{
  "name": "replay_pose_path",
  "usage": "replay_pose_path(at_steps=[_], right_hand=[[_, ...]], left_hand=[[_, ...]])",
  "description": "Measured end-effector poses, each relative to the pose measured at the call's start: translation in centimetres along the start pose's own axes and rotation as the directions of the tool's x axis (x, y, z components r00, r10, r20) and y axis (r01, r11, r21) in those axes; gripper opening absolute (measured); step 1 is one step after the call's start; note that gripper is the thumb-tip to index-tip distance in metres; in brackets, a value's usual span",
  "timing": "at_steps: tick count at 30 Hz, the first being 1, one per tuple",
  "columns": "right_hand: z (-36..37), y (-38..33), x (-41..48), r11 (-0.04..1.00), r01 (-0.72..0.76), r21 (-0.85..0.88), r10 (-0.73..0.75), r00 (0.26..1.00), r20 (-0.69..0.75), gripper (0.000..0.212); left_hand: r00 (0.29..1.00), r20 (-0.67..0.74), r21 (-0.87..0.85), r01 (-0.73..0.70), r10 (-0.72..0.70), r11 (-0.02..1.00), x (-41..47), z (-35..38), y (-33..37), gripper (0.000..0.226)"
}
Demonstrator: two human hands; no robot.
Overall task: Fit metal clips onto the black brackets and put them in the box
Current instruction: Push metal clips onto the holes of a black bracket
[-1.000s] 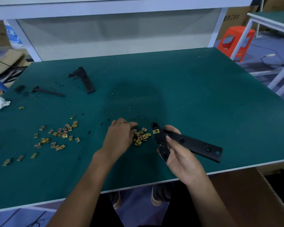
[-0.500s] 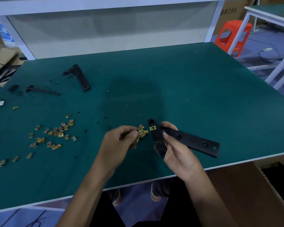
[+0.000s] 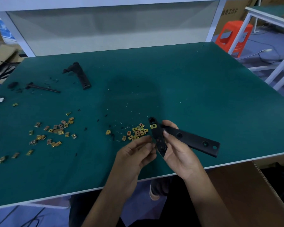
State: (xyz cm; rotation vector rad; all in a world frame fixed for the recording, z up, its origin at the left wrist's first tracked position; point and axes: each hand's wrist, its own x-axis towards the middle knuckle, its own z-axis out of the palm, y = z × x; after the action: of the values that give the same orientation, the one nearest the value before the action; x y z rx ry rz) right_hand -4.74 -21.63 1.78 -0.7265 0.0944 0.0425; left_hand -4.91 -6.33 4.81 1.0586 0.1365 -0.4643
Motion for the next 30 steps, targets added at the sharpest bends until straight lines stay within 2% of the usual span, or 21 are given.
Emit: replay_pose_path(at_steps=[5, 13, 26, 30], right_hand=[[0.1, 0.0, 0.0, 1.0, -0.005, -0.009, 0.005, 1.0, 0.006, 0.036], [0.1, -0.1, -0.1, 1.0, 0.0, -0.024, 0.0, 1.0, 0.014, 0.035], [0.2, -0.1, -0.4, 0.999, 0.022, -0.032, -0.021, 1.0, 0.022, 0.029], [0.4, 0.0, -0.3, 0.998, 0.031, -0.054, -0.029, 0.999, 0.036, 0.034]], left_hand=[[0.994, -0.035, -0.202, 0.096, -0.105, 0.975, 0.1, 0.5, -0.1, 0.025], [0.98, -0.016, -0.289, 0.185, -0.198, 0.939, -0.1, 1.2, 0.1, 0.022], [0.971, -0.042, -0.352, 0.206, -0.235, 0.913, -0.2, 1.4, 0.2, 0.014], [0.977, -0.048, -0.31, 0.184, -0.208, 0.933, -0.4, 1.5, 0.0, 0.024]])
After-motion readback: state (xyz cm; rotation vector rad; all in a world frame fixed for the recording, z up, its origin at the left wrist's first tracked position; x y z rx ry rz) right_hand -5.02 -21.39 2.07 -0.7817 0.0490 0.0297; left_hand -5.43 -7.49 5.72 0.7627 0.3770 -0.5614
